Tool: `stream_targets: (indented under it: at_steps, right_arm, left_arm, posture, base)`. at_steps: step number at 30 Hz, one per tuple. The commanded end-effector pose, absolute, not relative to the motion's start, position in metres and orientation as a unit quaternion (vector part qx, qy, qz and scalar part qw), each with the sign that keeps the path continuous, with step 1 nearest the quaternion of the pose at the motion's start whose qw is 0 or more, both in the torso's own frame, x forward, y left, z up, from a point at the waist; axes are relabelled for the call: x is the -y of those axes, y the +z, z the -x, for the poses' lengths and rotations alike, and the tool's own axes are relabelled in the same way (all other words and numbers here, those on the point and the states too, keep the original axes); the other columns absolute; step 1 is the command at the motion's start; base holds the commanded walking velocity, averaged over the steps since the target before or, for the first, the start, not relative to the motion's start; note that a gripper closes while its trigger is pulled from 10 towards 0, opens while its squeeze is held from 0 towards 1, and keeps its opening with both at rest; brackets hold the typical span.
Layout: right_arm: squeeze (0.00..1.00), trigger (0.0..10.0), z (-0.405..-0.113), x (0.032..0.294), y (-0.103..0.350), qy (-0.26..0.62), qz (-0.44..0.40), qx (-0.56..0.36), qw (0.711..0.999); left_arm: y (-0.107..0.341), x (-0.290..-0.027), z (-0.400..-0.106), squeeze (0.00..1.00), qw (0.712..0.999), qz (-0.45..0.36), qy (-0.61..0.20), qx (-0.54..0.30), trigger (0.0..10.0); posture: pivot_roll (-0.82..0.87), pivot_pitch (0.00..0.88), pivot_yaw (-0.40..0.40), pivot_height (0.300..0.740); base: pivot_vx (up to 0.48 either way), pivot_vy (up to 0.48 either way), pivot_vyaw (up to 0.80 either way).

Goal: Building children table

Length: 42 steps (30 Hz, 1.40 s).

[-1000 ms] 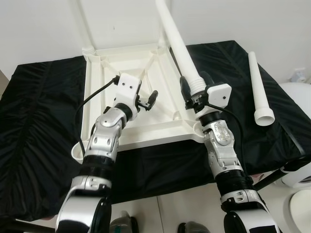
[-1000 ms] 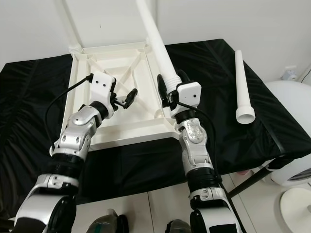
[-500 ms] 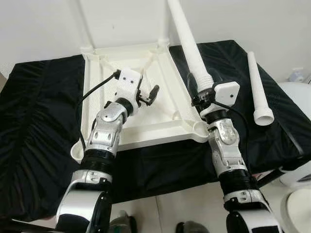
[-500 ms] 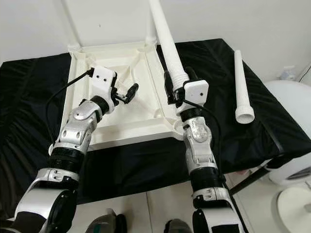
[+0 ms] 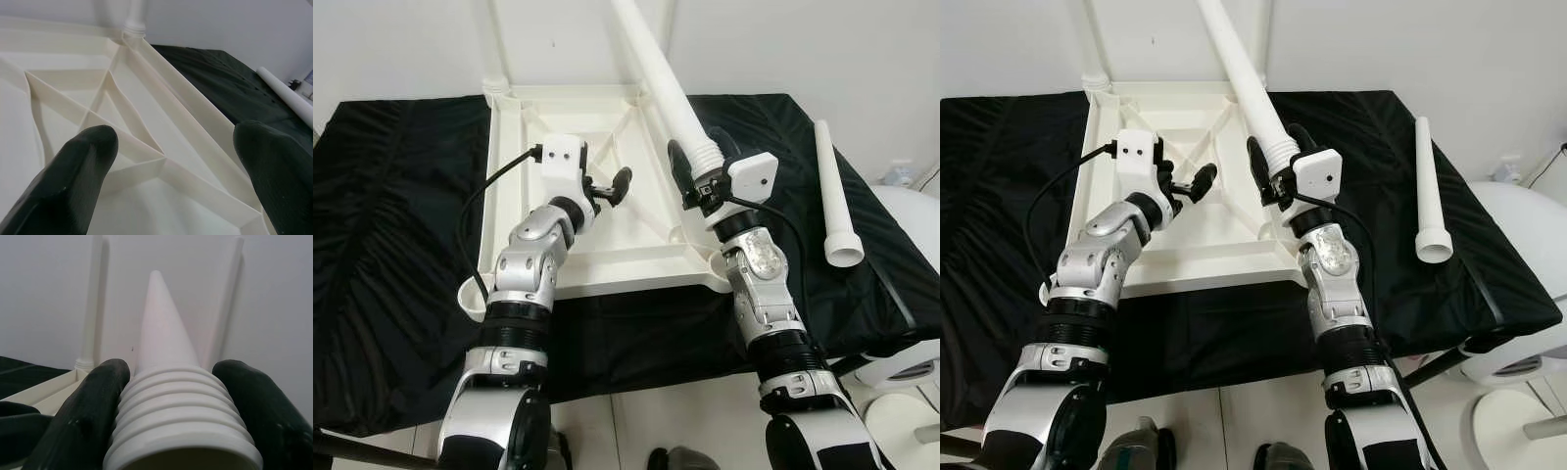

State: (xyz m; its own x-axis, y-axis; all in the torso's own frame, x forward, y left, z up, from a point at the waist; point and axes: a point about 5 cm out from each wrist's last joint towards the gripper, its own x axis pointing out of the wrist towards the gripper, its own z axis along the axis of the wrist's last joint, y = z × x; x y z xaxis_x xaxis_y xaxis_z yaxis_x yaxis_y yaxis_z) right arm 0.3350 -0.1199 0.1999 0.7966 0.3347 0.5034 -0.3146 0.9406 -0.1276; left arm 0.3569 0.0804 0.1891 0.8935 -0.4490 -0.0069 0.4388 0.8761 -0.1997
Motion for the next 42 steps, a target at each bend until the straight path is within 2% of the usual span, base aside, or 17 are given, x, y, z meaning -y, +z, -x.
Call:
stream_targets:
  at_steps: [1,5,7,8,10,13,18,22,23,25,30,36,42]
  right_arm:
    - [0.0,10.0,-0.333,0.119,0.201,0.176,0.016,0.271,0.946]
    - [0.0,10.0,-0.333,0.119,0.2,0.178,0.015,0.27,0.946]
    - [0.0,10.0,-0.329,0.117,0.198,0.181,0.013,0.27,0.946]
    - [0.0,10.0,-0.329,0.117,0.198,0.181,0.013,0.27,0.946]
    - [0.0,10.0,-0.327,0.117,0.198,0.182,0.011,0.27,0.945]
    - [0.0,10.0,-0.327,0.118,0.197,0.181,0.012,0.27,0.946]
    - [0.0,10.0,-0.326,0.121,0.198,0.181,0.016,0.271,0.945]
    - [0.0,10.0,-0.325,0.121,0.195,0.189,0.028,0.269,0.944]
    - [0.0,10.0,-0.323,0.119,0.191,0.198,0.035,0.265,0.943]
    - [0.0,10.0,-0.323,0.119,0.191,0.198,0.035,0.265,0.943]
    - [0.0,10.0,-0.317,0.108,0.183,0.234,0.05,0.255,0.937]
    - [0.0,10.0,-0.312,0.101,0.178,0.257,0.059,0.248,0.932]
    - [0.0,10.0,-0.31,0.099,0.177,0.261,0.06,0.247,0.931]
  left_arm:
    - [0.195,-0.069,-0.353,0.0,0.951,0.092,-0.295,-0.028,10.0]
    - [0.197,-0.066,-0.351,0.0,0.944,0.091,-0.314,-0.038,10.0]
    - [0.208,-0.062,-0.344,0.0,0.914,0.137,-0.379,-0.046,10.0]
    - [0.208,-0.062,-0.344,0.0,0.914,0.137,-0.379,-0.046,10.0]
    - [0.216,-0.063,-0.34,0.0,0.894,0.146,-0.421,-0.041,10.0]
    - [0.22,-0.067,-0.339,0.0,0.887,0.14,-0.438,-0.036,10.0]
    - [0.228,-0.084,-0.344,0.0,0.889,0.122,-0.441,-0.031,10.0]
    - [0.23,-0.092,-0.349,0.0,0.89,0.141,-0.432,-0.04,10.0]
    - [0.23,-0.095,-0.352,0.0,0.889,0.168,-0.423,-0.053,10.0]
    - [0.23,-0.095,-0.352,0.0,0.889,0.168,-0.423,-0.053,10.0]
    - [0.236,-0.095,-0.36,0.0,0.882,0.23,-0.405,-0.074,10.0]
    - [0.254,-0.092,-0.365,0.0,0.856,0.293,-0.421,-0.063,10.0]
    - [0.265,-0.091,-0.367,0.0,0.849,0.307,-0.428,-0.049,10.0]
  posture:
    - [0.03,0.031,-0.047,0.74]
    - [0.03,0.033,-0.044,0.74]
    - [0.02,0.04,-0.027,0.74]
    - [0.02,0.04,-0.027,0.74]
    - [0.01,0.04,-0.024,0.74]
    - [0.01,0.04,-0.021,0.74]
    - [0.01,0.037,-0.012,0.74]
    - [0.01,0.034,-0.01,0.74]
    - [0.01,0.033,-0.008,0.74]
    - [0.01,0.033,-0.008,0.74]
    - [0.01,0.031,-0.009,0.74]
    - [0.0,0.024,-0.004,0.74]
    - [0.0,0.019,0.001,0.74]
  base:
    - [0.0,0.0,0.0]
    - [0.0,0.0,0.0]
    - [0.0,0.0,0.0]
    - [0.0,0.0,0.0]
    - [0.0,0.0,0.0]
    - [0.0,0.0,0.0]
    - [0.0,0.0,0.0]
    - [0.0,0.0,0.0]
    - [0.0,0.0,0.0]
    - [0.0,0.0,0.0]
    - [0.0,0.0,0.0]
    - [0.0,0.0,0.0]
    - [0.0,0.0,0.0]
